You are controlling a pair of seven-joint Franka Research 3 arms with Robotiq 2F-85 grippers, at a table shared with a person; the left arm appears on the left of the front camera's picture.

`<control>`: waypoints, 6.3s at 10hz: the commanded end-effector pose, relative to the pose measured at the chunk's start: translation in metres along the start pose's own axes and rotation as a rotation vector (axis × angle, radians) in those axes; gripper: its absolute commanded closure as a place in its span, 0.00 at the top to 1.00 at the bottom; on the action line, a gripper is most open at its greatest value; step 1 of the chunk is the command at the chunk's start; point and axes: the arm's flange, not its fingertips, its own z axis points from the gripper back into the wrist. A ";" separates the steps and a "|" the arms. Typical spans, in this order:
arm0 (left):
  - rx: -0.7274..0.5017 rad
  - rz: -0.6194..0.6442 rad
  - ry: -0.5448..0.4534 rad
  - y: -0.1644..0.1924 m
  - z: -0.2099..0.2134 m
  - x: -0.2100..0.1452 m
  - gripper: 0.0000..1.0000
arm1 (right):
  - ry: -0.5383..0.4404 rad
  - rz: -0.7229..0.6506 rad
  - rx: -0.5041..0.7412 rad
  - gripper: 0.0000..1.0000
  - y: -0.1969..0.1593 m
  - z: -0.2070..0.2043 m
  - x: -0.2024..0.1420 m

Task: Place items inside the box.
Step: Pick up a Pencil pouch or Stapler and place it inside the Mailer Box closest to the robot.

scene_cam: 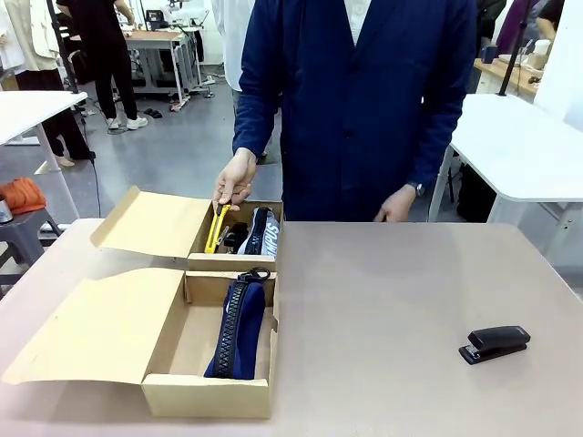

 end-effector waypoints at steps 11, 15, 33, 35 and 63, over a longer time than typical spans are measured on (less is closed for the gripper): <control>-0.023 -0.016 -0.007 -0.001 0.000 0.000 1.00 | 0.337 0.076 0.320 1.00 -0.096 -0.233 0.074; -0.023 -0.016 -0.007 -0.001 0.000 0.000 1.00 | 0.395 -0.017 0.364 1.00 -0.087 -0.300 0.024; -0.023 -0.016 -0.007 -0.001 0.000 0.000 1.00 | 0.384 -0.056 0.453 0.00 -0.047 -0.314 0.000; -0.023 -0.016 -0.007 -0.001 0.000 0.000 1.00 | 0.398 -0.123 0.497 0.00 -0.051 -0.273 0.026; -0.023 -0.016 -0.007 -0.001 0.000 0.000 1.00 | 0.573 -1.409 0.217 0.37 -0.033 -0.115 0.123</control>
